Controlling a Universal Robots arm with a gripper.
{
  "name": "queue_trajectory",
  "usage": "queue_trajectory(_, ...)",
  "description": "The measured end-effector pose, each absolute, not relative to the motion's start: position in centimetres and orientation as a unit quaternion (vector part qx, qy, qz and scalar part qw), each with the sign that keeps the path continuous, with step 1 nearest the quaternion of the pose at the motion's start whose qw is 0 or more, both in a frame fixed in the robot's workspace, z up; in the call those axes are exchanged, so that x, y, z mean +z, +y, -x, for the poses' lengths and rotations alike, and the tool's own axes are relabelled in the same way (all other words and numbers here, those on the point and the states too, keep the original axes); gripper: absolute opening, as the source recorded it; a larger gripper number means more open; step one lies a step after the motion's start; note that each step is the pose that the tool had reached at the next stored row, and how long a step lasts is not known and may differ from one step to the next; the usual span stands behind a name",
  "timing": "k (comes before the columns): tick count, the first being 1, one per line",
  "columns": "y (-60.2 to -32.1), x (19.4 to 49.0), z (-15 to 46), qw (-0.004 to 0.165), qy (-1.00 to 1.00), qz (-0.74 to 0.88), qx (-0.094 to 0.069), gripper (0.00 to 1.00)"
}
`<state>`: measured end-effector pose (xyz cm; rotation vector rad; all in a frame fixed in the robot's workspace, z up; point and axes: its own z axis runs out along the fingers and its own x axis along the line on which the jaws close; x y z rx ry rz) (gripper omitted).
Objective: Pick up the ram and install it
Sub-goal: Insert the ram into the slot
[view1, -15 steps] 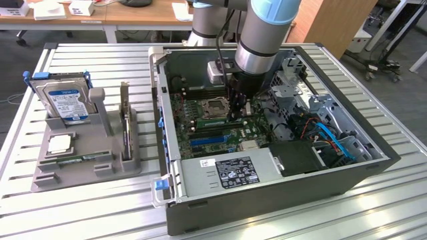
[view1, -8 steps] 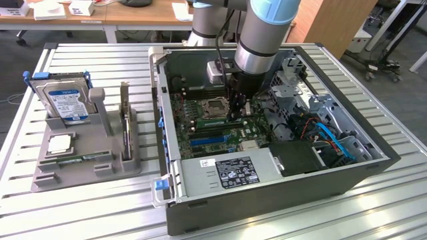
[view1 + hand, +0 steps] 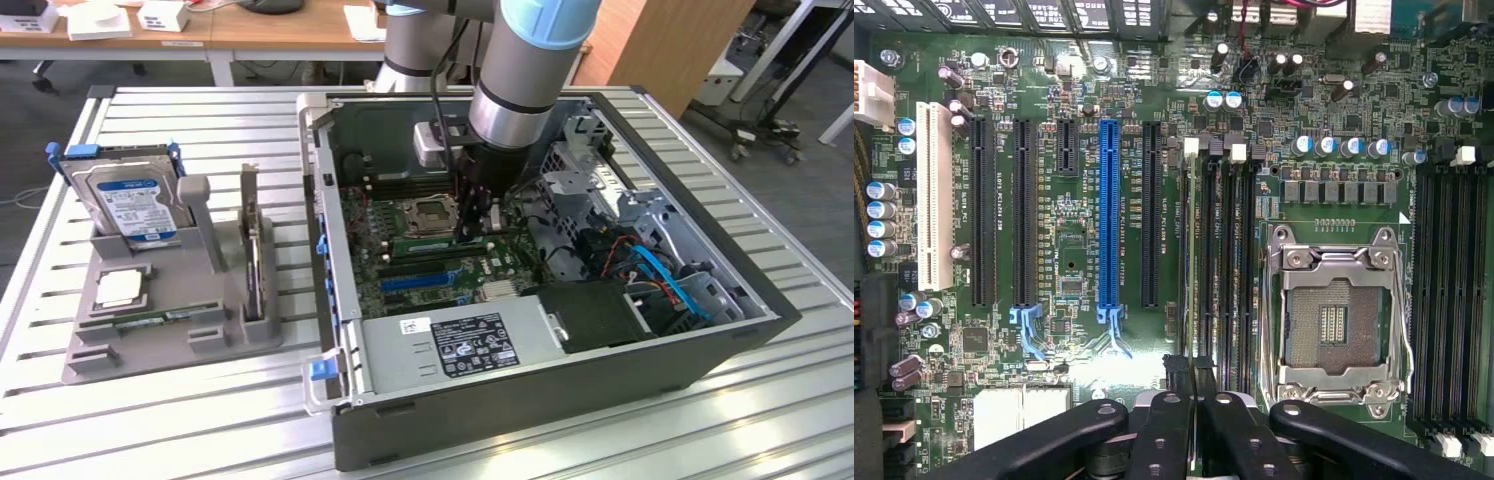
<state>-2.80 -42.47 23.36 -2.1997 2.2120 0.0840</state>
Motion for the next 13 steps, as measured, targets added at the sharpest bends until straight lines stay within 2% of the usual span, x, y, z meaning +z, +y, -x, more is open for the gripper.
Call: queue_trajectory(13, -42.47, 23.2, 2.8, 0.011, 0.709, 0.705, 0.027, 0.11)
